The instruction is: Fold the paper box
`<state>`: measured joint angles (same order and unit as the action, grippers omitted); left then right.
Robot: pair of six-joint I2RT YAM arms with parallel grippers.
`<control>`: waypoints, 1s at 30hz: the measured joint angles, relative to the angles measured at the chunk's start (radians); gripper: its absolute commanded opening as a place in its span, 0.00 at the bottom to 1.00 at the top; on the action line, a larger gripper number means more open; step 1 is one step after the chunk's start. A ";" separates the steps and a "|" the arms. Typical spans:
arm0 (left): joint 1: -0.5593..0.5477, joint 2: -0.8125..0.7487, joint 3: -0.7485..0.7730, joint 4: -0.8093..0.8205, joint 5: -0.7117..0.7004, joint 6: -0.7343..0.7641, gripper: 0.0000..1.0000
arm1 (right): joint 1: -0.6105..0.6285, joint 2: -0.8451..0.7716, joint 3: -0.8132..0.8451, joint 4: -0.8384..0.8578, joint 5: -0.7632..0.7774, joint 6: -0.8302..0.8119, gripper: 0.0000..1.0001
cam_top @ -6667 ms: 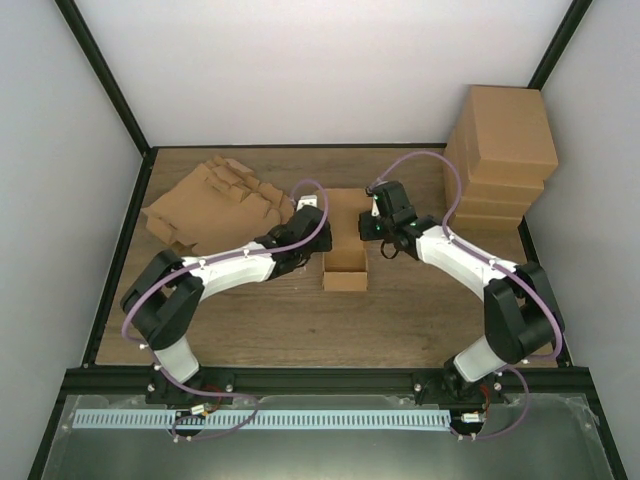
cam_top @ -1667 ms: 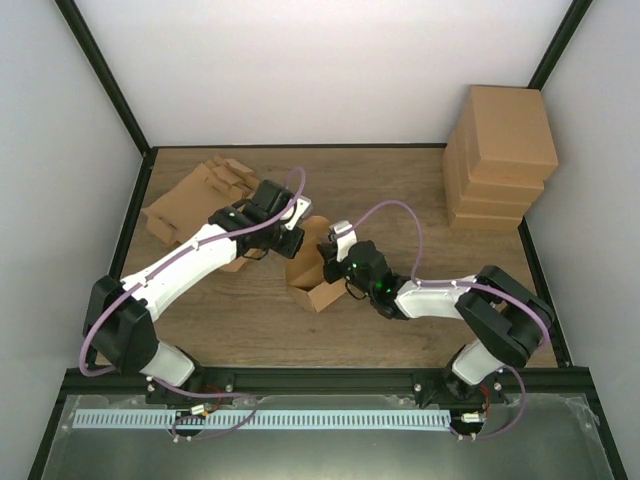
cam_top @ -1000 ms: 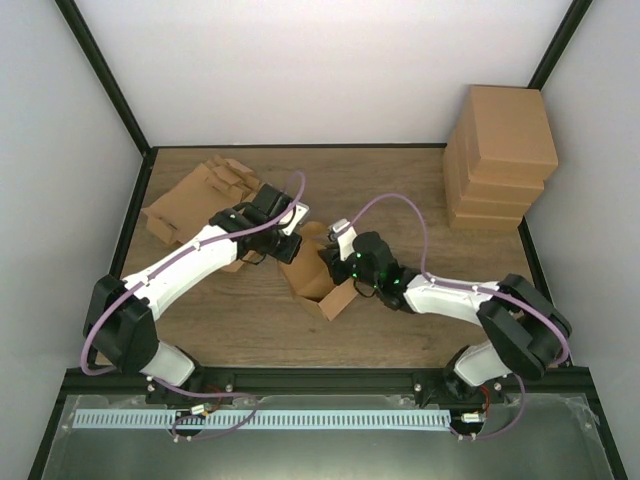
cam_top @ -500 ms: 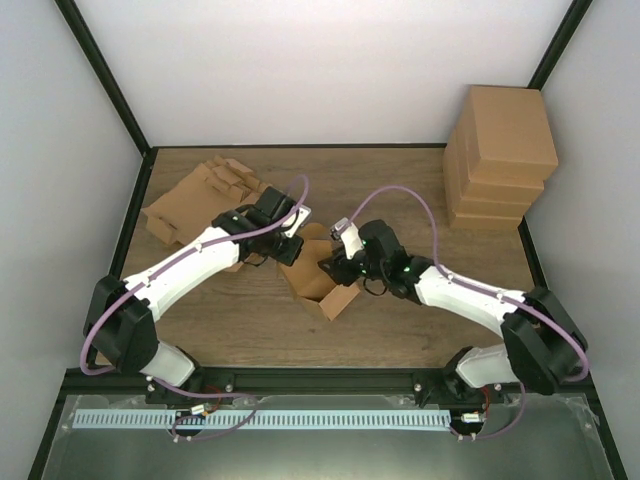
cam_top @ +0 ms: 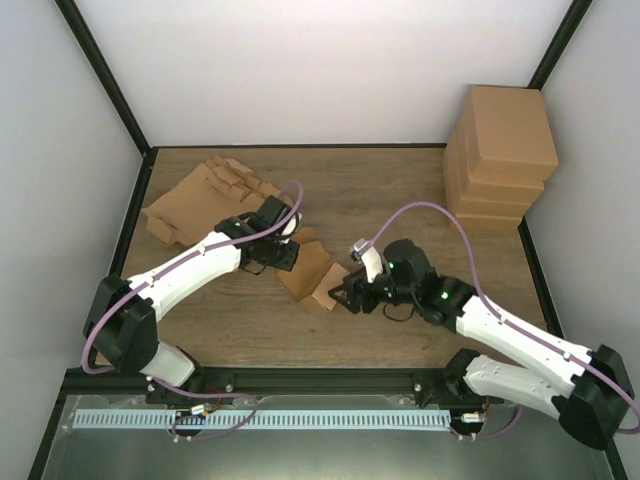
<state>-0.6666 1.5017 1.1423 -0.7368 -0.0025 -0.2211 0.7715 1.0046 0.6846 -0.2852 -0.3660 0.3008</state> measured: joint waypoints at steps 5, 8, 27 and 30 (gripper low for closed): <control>0.000 -0.034 -0.036 0.002 0.025 -0.086 0.10 | 0.144 -0.112 -0.097 0.017 -0.015 0.003 0.61; 0.000 -0.069 -0.039 0.005 0.045 -0.113 0.10 | 0.216 -0.098 -0.107 0.022 0.007 -0.057 0.61; 0.000 -0.092 -0.039 0.010 0.080 -0.139 0.10 | 0.280 0.385 0.242 -0.019 0.154 -0.677 0.63; 0.004 -0.095 -0.039 0.011 0.094 -0.139 0.10 | 0.285 0.389 0.220 0.004 0.187 -0.710 0.61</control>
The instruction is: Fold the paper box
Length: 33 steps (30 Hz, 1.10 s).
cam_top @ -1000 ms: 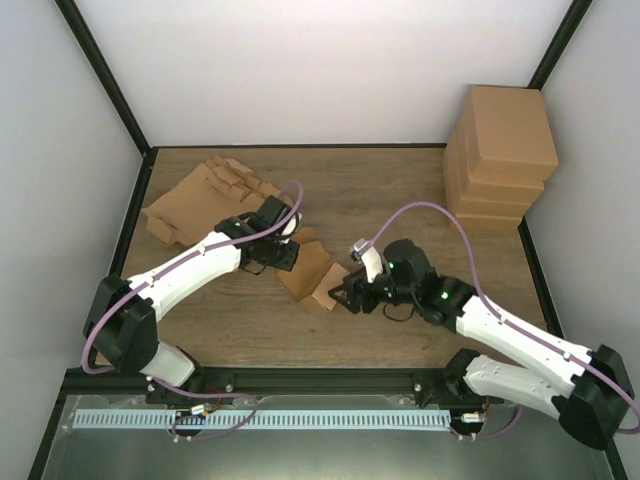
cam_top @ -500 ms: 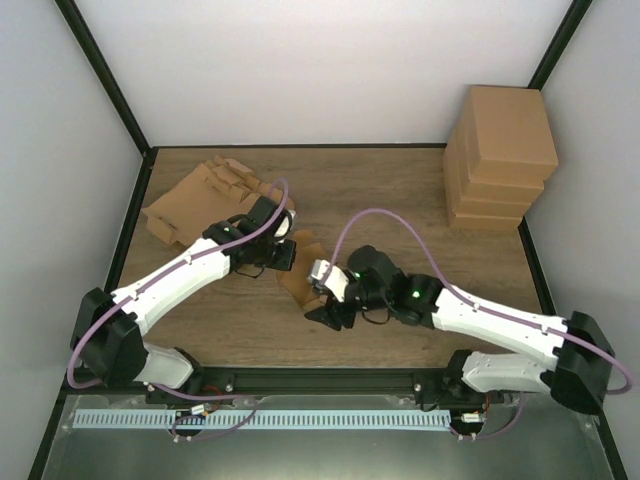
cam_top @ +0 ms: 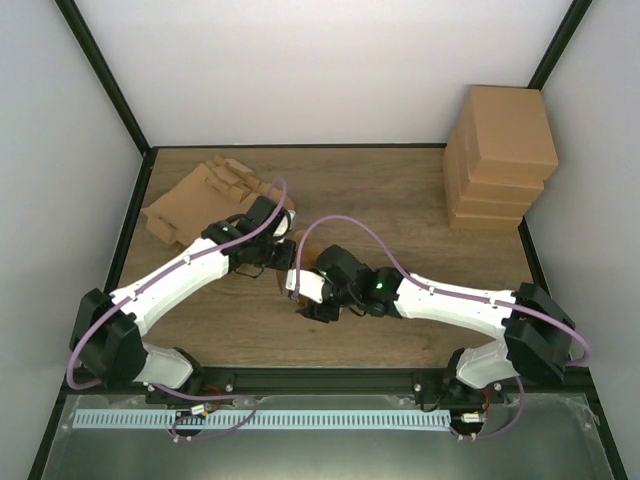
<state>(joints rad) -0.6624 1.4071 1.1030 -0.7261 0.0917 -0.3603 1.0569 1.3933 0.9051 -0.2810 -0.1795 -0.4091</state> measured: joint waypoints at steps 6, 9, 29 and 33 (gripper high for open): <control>0.017 -0.011 0.000 0.001 0.028 0.000 0.10 | 0.000 0.034 -0.051 0.064 0.082 -0.024 0.60; 0.027 -0.019 0.000 0.001 0.040 0.000 0.10 | 0.000 0.049 -0.065 0.079 0.107 -0.024 0.60; 0.067 -0.039 0.000 0.008 0.104 0.003 0.04 | 0.000 0.117 -0.034 0.119 0.103 -0.010 0.61; 0.080 -0.050 0.000 0.008 0.121 0.003 0.04 | 0.000 0.099 -0.043 0.127 0.105 0.004 0.63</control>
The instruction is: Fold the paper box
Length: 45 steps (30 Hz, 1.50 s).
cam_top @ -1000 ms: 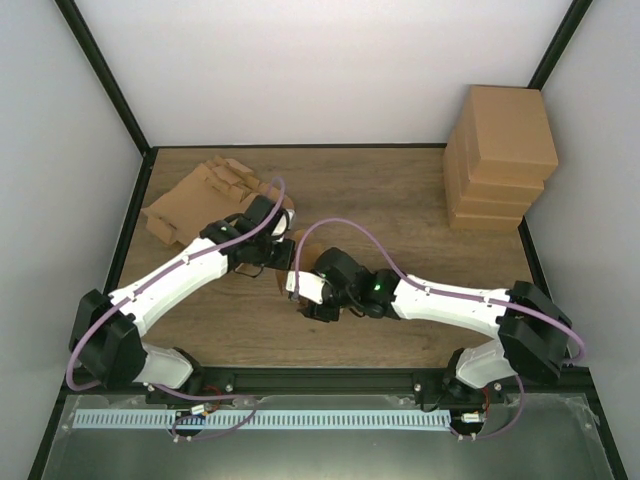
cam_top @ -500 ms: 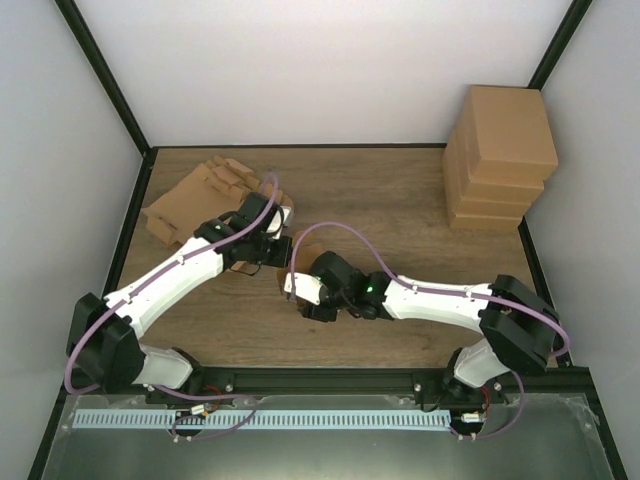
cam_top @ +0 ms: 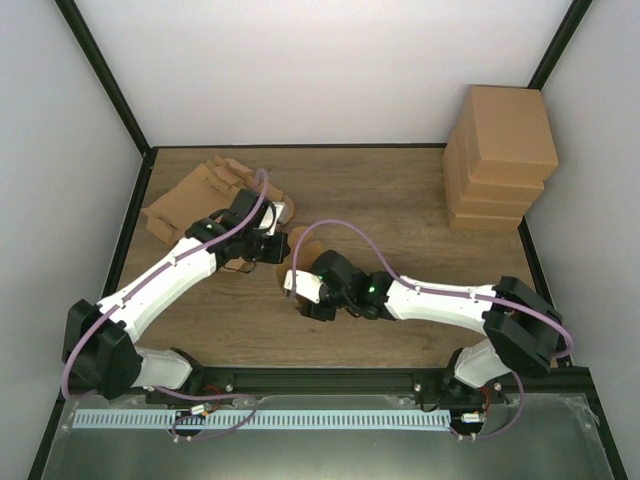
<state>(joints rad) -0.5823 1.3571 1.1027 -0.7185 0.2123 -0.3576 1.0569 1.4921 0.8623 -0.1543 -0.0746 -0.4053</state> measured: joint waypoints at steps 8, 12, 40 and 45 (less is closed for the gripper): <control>0.030 -0.028 -0.022 0.020 0.049 -0.002 0.04 | 0.000 -0.104 -0.044 0.006 -0.018 0.037 0.65; 0.034 -0.028 -0.026 0.023 0.060 -0.002 0.04 | 0.000 -0.089 -0.048 0.006 -0.014 0.051 0.64; 0.039 -0.029 -0.037 0.032 0.076 0.000 0.04 | -0.035 -0.001 0.010 -0.043 0.086 0.032 0.37; 0.039 -0.028 -0.037 0.035 0.084 0.006 0.04 | -0.042 -0.001 0.019 -0.069 0.085 0.019 0.31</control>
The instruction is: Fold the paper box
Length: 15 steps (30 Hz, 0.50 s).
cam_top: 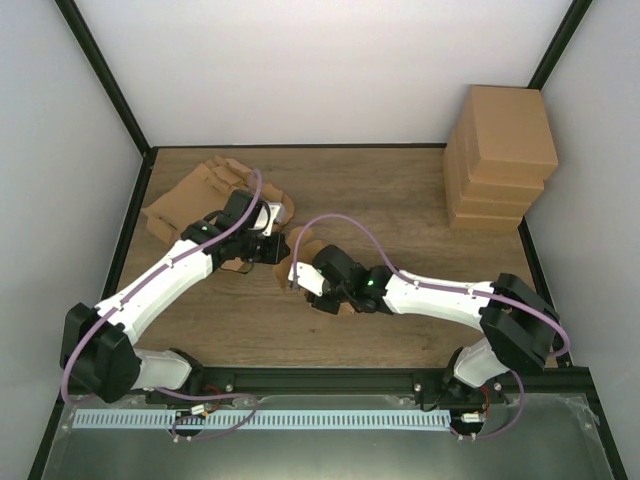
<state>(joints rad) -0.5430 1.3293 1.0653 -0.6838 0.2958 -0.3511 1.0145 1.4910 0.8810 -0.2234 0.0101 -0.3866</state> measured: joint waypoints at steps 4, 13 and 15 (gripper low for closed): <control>0.000 0.009 0.000 0.008 0.000 0.003 0.04 | -0.004 0.000 0.013 -0.027 -0.003 -0.008 0.31; -0.037 0.053 0.000 0.040 0.000 -0.013 0.04 | -0.005 0.010 0.059 -0.069 -0.017 -0.017 0.37; -0.044 0.056 0.000 0.045 -0.003 -0.014 0.04 | -0.005 0.010 0.063 -0.077 -0.018 -0.019 0.37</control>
<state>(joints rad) -0.5869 1.3853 1.0653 -0.6392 0.2924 -0.3656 1.0092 1.5005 0.9436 -0.3000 -0.0074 -0.4053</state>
